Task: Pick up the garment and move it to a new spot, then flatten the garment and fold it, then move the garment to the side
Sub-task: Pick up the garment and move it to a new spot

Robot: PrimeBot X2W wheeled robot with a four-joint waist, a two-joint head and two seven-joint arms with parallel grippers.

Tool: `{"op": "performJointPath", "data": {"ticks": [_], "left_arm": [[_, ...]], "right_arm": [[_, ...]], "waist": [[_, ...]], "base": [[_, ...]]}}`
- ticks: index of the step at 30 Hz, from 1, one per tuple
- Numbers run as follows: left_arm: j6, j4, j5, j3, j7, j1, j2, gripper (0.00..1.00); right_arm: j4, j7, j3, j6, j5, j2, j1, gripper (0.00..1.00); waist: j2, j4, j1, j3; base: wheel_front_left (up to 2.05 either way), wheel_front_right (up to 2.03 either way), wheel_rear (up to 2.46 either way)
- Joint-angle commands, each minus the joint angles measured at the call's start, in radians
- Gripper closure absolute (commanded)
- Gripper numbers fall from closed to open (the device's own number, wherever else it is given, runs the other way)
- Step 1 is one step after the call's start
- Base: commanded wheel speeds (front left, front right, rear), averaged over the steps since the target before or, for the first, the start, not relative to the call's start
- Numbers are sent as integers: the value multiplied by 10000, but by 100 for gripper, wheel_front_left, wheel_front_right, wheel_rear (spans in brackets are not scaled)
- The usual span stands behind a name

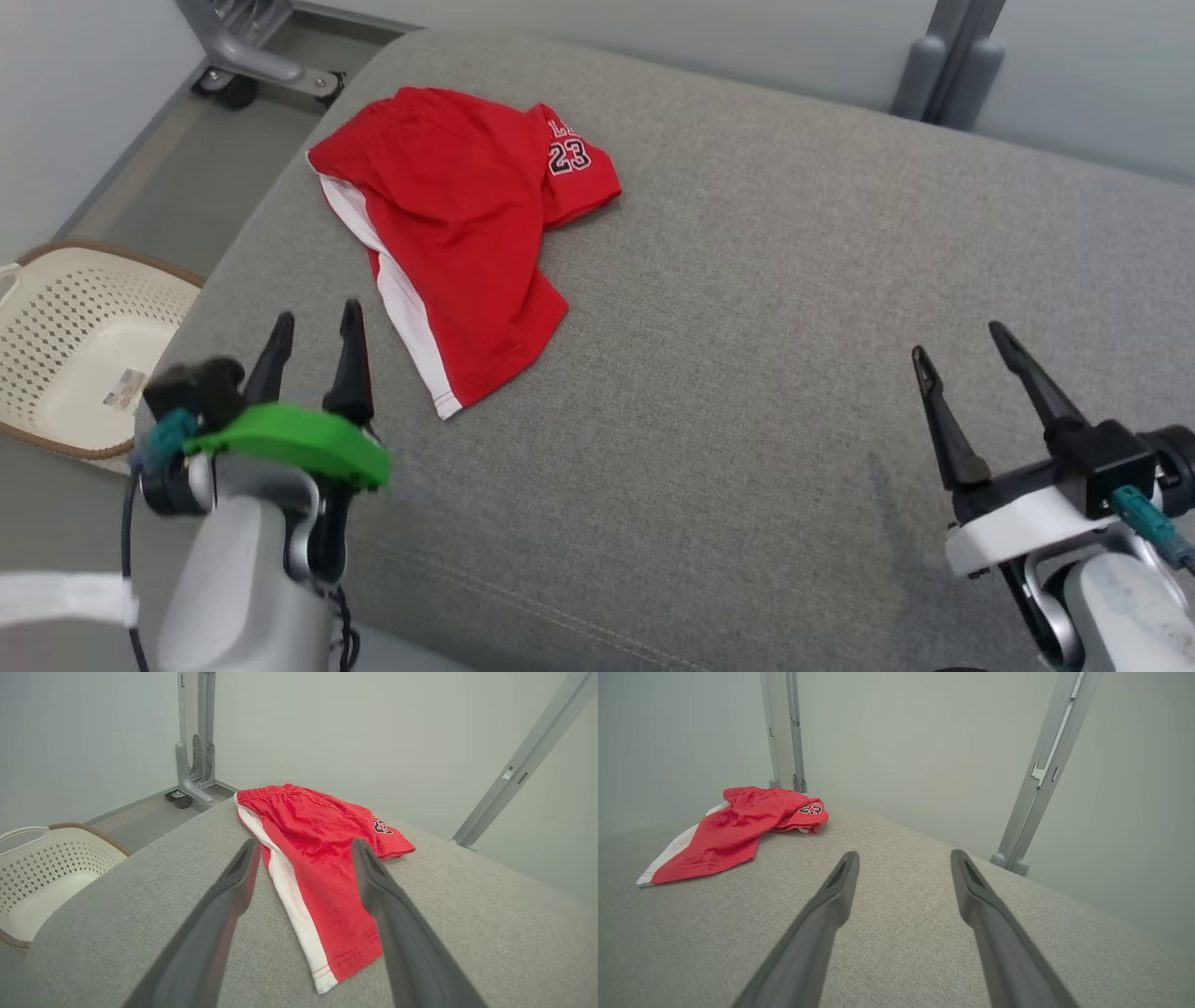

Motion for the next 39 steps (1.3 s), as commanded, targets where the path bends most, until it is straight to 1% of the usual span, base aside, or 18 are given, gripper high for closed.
{"op": "performJointPath", "data": {"ticks": [1, 2, 3, 6, 10, 12, 17, 20, 21, 22, 26, 29, 31, 35, 39], "left_arm": [[-61, 391, -123, -66, 299, -918, 82, 0], [-61, 391, -123, -66, 299, -918, 82, 0], [-104, 718, -36, -176, 466, -1457, 228, 0], [-158, 1761, -442, -91, 777, -2735, 230, 0], [-203, 3340, -801, 119, 1086, -3816, 580, 0], [-194, 4120, -990, 271, 1153, -4115, 637, 0], [145, 5834, -1198, 461, 1460, -4431, 815, 0], [26, 6615, -1354, 466, 1757, -4283, 648, 0], [-48, 6782, -1344, 417, 1802, -4268, 636, 59], [-120, 6906, -1318, 314, 1842, -4269, 573, 99], [-321, 7075, -1365, -58, 2182, -4263, 302, 100], [-412, 6686, -1454, -437, 2211, -4268, 129, 100], [-416, 5899, -1814, -774, 2098, -4187, 47, 100], [-321, 3987, -2340, -1671, 2099, -3681, 622, 100], [-322, 1787, -2752, -2699, 2575, -3107, 790, 100]], "right_arm": [[-138, -24, -60, -19, -5, -233, -335, 0], [-138, -24, -60, -19, -5, -233, -335, 0], [-205, -24, -101, -19, 23, -336, -450, 0], [-382, -24, -279, -19, 100, -562, -702, 0], [-491, -24, -145, -17, 134, -680, -994, 0], [-490, -24, -128, -19, 180, -633, -1083, 0], [-523, -24, -144, -19, 193, -497, -1269, 0], [-456, -24, -131, -17, 246, -419, -1354, 0], [-431, -24, -129, -19, 267, -392, -1360, 0], [-397, -24, -146, -17, 284, -358, -1361, 0], [-269, -24, -130, -19, 298, -232, -1251, 0], [-160, -24, -73, -17, 344, -58, -1122, 0], [-107, -24, -4, -19, 384, 105, -1069, 0], [25, -24, 19, -17, 434, 491, -895, 0], [145, -24, 47, -19, 510, 862, -730, 0]], "waist": [[0, -1337, 0, 2539], [0, -1337, 0, 2539], [0, -1422, 0, 2801], [0, -1633, 0, 3465], [0, -2037, 0, 4011], [0, -2223, 0, 4116], [0, -2463, 0, 4232], [0, -2567, 0, 4107], [0, -2582, 0, 4067], [0, -2578, 0, 4009], [0, -2518, 0, 3696], [0, -2507, 0, 3359], [0, -2575, 0, 3091], [0, -2733, 0, 2515], [0, -3076, 0, 2018]], "base": [[0, 0, 0], [0, 0, 0], [0, 0, 0], [0, 0, 0], [0, 0, 0], [0, 0, 0], [0, 0, 0], [0, 0, 0], [0, 0, 0], [0, 0, 0], [0, 0, 0], [0, 0, 0], [0, 0, 0], [0, 0, 0], [0, 0, 0]]}}
